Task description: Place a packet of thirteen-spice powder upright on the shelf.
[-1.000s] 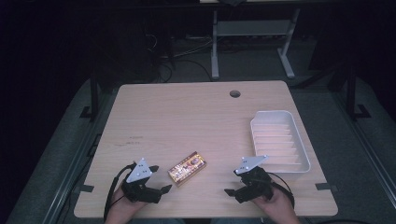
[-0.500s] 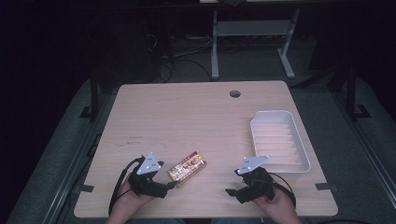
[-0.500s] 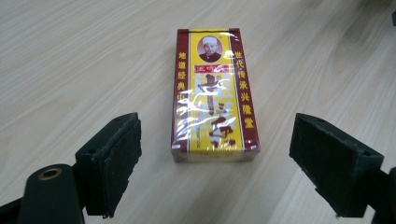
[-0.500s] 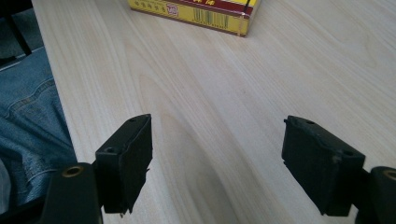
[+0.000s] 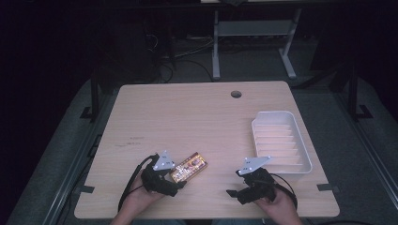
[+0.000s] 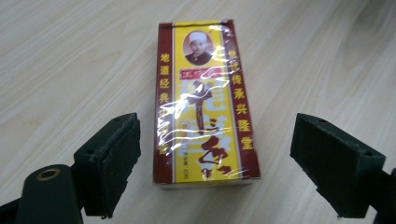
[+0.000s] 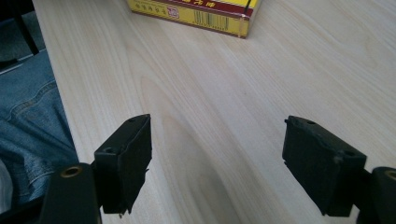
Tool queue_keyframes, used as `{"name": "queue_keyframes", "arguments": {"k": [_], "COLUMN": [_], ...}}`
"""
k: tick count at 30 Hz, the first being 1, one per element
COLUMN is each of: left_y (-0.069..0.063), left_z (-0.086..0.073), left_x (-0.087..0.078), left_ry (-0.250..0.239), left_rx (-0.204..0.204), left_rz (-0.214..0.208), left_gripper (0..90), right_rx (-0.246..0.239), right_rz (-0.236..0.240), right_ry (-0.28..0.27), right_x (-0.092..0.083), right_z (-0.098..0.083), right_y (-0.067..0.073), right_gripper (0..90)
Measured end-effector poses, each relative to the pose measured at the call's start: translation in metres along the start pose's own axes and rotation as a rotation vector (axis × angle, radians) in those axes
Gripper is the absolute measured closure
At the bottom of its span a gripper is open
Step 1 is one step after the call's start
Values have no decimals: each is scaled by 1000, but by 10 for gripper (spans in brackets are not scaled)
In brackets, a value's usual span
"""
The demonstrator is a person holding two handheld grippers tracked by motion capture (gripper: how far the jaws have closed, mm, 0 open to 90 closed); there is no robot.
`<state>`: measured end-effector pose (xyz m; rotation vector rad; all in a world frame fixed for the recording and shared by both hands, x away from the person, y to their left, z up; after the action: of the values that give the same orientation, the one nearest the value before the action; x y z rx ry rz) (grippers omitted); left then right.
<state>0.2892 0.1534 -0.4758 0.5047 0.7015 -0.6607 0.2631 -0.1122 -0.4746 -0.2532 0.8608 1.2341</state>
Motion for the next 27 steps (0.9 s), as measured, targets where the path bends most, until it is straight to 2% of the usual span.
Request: {"name": "queue_keyframes", "arguments": {"k": [3, 10, 20, 27], "left_y": [1, -5, -8, -5], "left_z": [-1, -4, -6, -6], "left_x": [6, 13, 17, 19], "left_ry": [13, 28, 38, 49], "left_rx": [-5, 14, 31, 41], "left_rz": [4, 2, 14, 19], "left_gripper": [158, 172, 229, 291], "right_rx": [1, 0, -6, -7], "right_rz": [0, -1, 2, 8], "right_ry": [2, 3, 9, 13], "right_x": [1, 1, 2, 3], "right_z": [0, 0, 1, 1], "right_y": [1, 1, 2, 3], "right_gripper": [233, 233, 233, 233]}}
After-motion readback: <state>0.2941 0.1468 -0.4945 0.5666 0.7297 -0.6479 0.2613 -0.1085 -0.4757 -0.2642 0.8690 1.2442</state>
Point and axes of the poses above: each handheld gripper's, and its own axes: x roughly forward along the jaws, z roughly out of its top, y roughly to its left, the point moved 5 cm from there along x, roughly forward along the jaws, and after that the axes turned 14 degrees about z, right-handed, at the moved point
